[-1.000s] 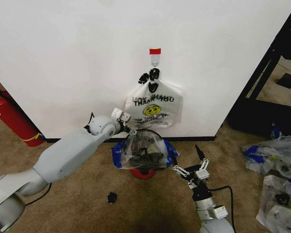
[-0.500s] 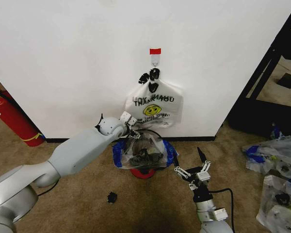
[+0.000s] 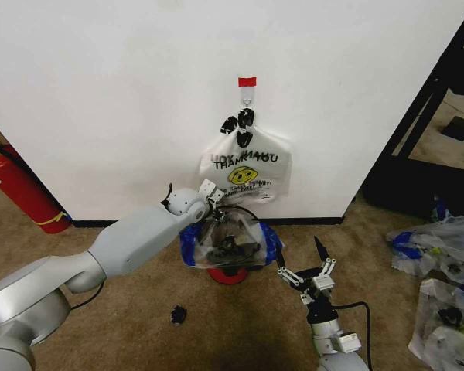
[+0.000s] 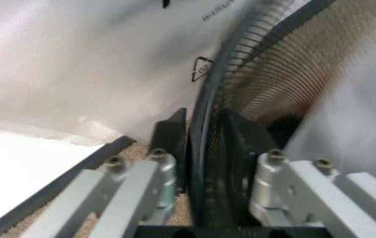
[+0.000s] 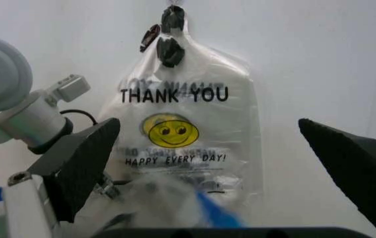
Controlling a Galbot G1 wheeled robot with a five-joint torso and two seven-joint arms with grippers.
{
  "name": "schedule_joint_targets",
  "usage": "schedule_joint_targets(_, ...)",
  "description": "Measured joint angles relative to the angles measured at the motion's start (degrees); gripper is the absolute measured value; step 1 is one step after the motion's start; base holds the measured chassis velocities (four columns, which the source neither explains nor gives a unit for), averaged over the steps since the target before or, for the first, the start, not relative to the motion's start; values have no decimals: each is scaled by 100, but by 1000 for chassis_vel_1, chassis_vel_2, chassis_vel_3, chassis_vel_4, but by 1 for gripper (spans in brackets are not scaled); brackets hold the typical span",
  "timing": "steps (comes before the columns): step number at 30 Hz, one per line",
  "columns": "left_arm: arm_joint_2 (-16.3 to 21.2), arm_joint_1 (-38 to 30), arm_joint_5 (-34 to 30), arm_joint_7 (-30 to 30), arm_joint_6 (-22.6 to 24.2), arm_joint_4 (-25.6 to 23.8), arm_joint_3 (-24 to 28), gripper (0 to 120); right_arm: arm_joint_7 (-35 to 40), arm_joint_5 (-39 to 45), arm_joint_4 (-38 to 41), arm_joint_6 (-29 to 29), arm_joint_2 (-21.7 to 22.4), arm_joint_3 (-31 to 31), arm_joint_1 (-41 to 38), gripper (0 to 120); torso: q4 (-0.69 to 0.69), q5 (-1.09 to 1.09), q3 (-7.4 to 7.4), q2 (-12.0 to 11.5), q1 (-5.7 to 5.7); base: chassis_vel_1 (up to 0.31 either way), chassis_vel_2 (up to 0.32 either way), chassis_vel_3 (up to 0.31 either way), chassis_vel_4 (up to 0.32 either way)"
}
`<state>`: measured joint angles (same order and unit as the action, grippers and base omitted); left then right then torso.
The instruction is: Pick up the garbage bag from the wall and place it over the trash bin.
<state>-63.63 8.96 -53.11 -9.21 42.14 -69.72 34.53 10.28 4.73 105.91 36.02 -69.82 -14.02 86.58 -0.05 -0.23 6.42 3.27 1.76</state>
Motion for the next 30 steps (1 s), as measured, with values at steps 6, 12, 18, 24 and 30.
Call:
schedule_joint_targets(6, 47, 193, -931, -1247, -14, -292, -165, 7, 27, -1, -28, 0, 6, 8, -22, 100, -4, -1, 0, 0, 0, 0, 0, 0, 0)
schedule_joint_targets(12, 449, 663, -2182, -2478, -12, -1103, -695, 6, 37, -2, -89, -4, -23, 100, -107, 100, 1, -1, 1, 0, 0, 0, 0, 0, 0)
schedule_joint_targets(18, 1075, 2000, -3317, -3861, 6, -2828, -2053, 5, 147, 18, -220, -75, -45, 278, -229, 100, 2, -2, 1, 0, 0, 0, 0, 0, 0)
schedule_joint_targets(24, 1090, 3348, -3166, -4173, -11, -3864, -3306, 5, 535, 479, 57, -641, 67, 432, -198, 100, 1, -1, 0, 0, 0, 0, 0, 0, 0)
schedule_joint_targets(30, 561, 4222, -2340, -4115, -368, -4287, -3891, 5, 726, 1062, 467, -1291, 263, 464, -98, 100, -2, -2, 0, 0, 0, 0, 0, 0, 0)
